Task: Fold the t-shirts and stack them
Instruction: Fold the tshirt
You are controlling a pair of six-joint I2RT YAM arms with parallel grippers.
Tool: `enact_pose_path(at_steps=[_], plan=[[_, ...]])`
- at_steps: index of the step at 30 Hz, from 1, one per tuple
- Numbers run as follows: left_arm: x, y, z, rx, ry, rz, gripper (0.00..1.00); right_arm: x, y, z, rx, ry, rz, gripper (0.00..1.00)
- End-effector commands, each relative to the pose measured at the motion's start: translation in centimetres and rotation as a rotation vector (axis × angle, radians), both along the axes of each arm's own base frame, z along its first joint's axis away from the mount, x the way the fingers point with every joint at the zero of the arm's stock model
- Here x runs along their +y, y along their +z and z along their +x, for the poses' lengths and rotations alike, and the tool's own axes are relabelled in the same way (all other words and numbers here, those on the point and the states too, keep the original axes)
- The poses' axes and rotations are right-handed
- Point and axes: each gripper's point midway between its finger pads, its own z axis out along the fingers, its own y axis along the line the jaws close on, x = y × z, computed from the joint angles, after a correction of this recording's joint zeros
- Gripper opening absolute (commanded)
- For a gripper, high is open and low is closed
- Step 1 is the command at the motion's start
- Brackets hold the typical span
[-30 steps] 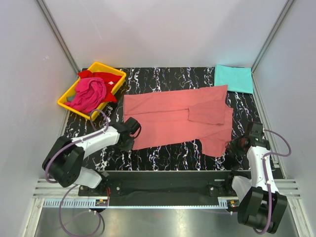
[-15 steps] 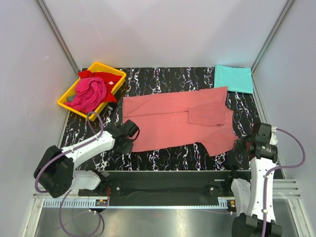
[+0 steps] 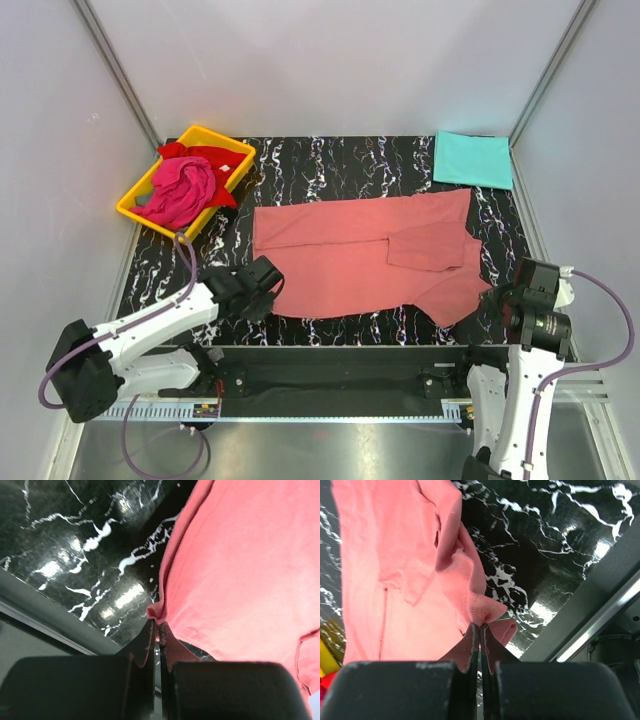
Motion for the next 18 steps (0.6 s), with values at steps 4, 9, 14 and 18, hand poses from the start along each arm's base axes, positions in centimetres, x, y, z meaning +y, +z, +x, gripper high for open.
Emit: enact_pose_path(at_steps=[4,9,14,18], plan=[[1.5,1.0,1.8,-0.096,0.032,0.087,0.0,0.1,-0.6,2.4,-0.038,0.077,-0.004,0.0],[3.1,3.7,5.2,-0.183,0.07,0.148,0.0,-0.5,0.3,6.5,-0.021,0.143,0.0,0.0],[4.4,4.2,8.5,-0.17,0.033,0.196,0.0,0.5,3.1,11.9,-0.155,0.288,0.032,0.0],[4.2,4.8,10.8,-0.171,0.008,0.215,0.0,1.4,4.8,14.8,-0.27,0.367,0.06,0.0]])
